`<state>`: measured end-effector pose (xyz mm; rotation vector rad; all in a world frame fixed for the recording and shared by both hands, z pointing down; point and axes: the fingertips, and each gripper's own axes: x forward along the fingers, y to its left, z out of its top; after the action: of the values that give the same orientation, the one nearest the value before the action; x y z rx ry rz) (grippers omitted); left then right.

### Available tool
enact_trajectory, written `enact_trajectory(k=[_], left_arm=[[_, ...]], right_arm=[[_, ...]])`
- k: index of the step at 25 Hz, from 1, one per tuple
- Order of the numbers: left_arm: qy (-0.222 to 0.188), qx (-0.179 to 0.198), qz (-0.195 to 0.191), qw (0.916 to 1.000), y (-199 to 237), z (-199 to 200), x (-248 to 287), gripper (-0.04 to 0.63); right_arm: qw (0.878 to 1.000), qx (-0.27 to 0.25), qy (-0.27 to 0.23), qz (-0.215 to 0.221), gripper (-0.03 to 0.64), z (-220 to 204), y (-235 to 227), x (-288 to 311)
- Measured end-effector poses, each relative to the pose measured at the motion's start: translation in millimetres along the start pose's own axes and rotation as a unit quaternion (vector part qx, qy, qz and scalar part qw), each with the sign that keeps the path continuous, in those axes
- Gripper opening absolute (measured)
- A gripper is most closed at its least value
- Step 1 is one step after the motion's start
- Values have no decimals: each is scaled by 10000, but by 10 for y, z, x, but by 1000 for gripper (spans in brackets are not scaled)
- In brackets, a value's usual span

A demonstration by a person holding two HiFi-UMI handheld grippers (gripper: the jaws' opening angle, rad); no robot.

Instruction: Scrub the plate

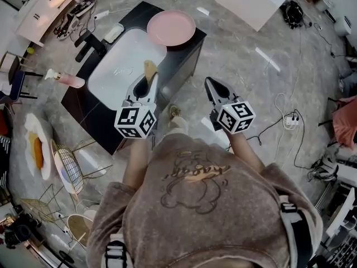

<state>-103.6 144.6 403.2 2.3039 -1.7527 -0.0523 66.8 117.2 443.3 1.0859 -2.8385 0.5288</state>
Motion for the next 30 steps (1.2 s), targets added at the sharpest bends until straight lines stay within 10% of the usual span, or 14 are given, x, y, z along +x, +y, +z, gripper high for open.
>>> enact_trajectory(k=[15, 30], left_arm=[[128, 48, -346, 9993, 1046, 546, 1439, 77], [276, 178, -632, 9975, 934, 695, 2260, 77]], right_arm=[[9994, -56, -10, -330, 2, 649, -604, 1465], [9988, 11, -5, -497, 0, 938, -1265, 1711]])
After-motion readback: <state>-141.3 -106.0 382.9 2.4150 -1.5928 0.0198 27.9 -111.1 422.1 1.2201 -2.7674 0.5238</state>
